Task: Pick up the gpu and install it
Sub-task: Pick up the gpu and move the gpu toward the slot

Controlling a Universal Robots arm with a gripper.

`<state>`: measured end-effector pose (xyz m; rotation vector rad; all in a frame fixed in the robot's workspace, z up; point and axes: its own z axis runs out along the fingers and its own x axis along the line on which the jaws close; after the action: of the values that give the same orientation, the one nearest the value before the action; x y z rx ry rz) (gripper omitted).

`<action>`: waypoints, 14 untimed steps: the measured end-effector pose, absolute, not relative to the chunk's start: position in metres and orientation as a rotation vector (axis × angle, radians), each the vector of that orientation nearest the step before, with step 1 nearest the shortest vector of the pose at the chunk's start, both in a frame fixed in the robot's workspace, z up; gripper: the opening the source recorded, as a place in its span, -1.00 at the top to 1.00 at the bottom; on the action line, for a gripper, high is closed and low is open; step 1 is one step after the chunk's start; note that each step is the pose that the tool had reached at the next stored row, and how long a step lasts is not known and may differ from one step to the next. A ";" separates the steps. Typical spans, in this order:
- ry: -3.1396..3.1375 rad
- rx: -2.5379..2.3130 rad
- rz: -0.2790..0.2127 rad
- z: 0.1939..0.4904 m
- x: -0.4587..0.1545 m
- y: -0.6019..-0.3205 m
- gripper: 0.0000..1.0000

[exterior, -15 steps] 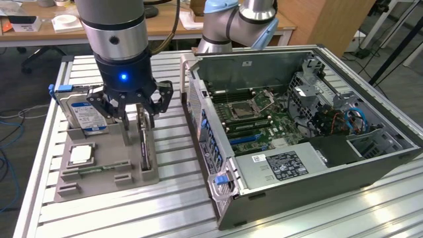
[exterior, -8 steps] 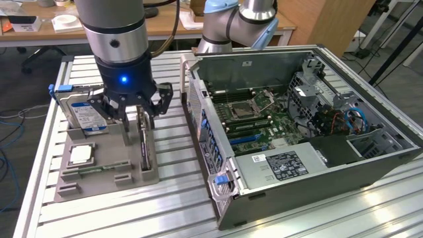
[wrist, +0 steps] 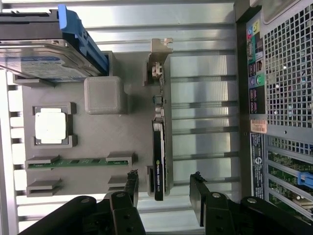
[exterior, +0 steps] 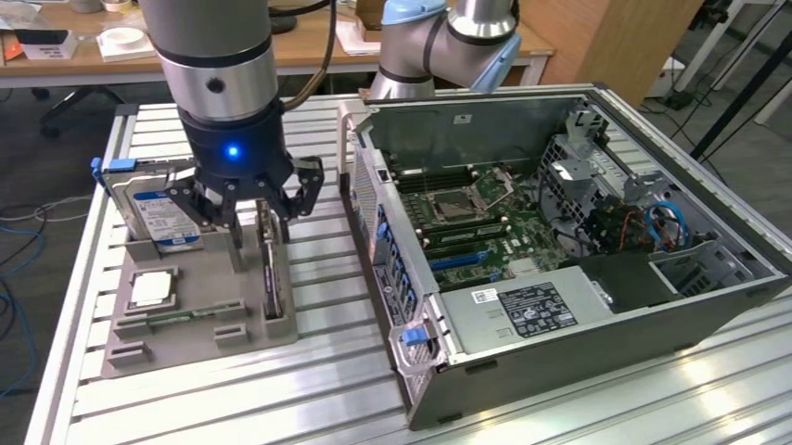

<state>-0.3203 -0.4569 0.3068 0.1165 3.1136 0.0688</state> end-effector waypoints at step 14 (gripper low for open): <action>3.114 0.117 0.069 0.302 -0.320 -0.457 -0.09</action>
<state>-0.3203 -0.4569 0.3019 0.1165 3.1136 0.0688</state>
